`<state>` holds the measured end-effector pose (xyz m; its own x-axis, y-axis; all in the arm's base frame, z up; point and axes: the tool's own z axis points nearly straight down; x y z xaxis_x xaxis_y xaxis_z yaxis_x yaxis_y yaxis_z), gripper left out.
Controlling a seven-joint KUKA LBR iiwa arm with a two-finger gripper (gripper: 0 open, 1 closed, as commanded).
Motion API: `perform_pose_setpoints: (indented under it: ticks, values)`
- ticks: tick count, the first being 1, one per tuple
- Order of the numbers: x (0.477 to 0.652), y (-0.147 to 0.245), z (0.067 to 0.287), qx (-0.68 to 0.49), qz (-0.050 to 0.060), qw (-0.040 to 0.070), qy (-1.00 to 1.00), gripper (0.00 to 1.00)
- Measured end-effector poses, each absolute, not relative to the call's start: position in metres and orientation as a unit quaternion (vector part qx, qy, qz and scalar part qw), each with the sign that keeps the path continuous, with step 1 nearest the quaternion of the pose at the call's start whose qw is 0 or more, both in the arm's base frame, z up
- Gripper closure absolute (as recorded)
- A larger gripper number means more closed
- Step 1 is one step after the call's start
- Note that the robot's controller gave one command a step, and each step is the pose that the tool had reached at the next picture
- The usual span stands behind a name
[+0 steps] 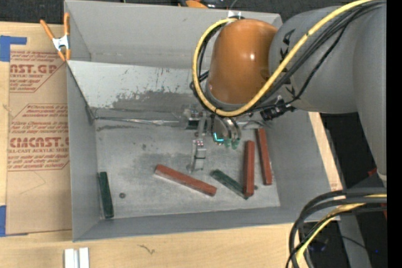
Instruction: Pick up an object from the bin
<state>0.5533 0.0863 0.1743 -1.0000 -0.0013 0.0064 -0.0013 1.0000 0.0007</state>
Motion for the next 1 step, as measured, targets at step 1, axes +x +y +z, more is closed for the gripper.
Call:
perform_pose_setpoints:
  ticks: [1]
  values:
    - [0.5196, 0.0886, 0.0678, 0.016, 0.000, 0.004, -1.000, 0.00]
